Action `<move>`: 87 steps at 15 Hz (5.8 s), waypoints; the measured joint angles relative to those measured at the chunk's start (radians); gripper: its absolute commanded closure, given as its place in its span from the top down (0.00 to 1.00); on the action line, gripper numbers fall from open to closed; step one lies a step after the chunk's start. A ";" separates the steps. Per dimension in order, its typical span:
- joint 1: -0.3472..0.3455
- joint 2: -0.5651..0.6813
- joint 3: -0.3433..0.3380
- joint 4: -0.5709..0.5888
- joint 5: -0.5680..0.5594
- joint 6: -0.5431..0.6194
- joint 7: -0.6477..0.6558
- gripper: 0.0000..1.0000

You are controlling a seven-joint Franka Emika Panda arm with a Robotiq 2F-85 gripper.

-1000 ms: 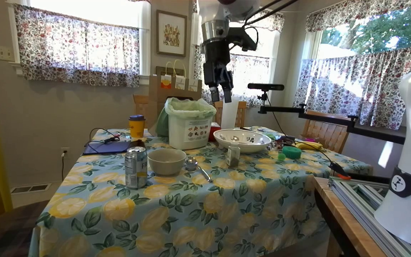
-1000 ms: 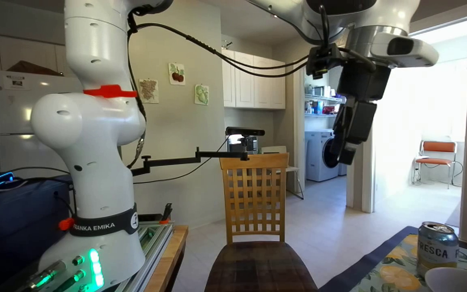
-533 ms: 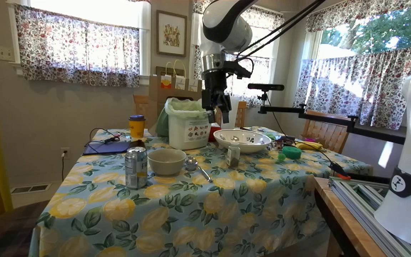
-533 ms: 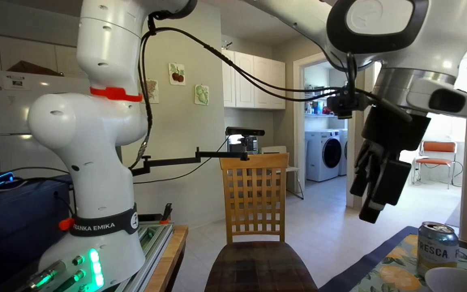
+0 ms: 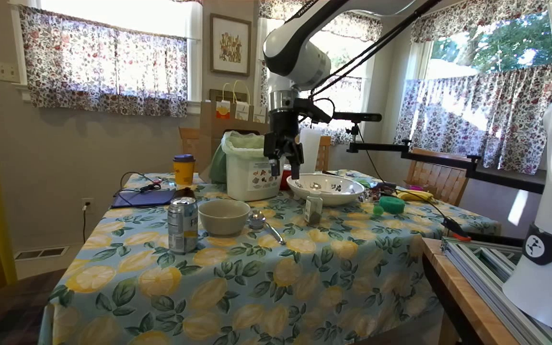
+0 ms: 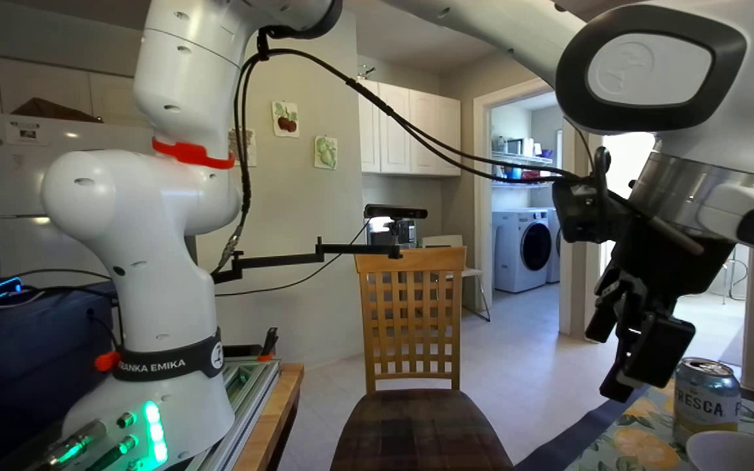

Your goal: Pick up the spoon from the table and put it in the bowl

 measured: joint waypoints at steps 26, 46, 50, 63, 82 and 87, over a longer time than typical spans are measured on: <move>-0.096 0.133 0.041 0.039 0.143 0.125 -0.109 1.00; -0.100 0.169 0.039 0.048 0.112 0.182 -0.109 1.00; -0.110 0.197 0.043 0.076 0.114 0.188 -0.110 1.00; -0.144 0.263 0.094 0.139 0.128 0.177 -0.219 1.00; -0.049 0.296 -0.003 0.129 -0.066 0.369 0.176 1.00; -0.031 0.295 -0.003 0.096 -0.066 0.418 0.237 1.00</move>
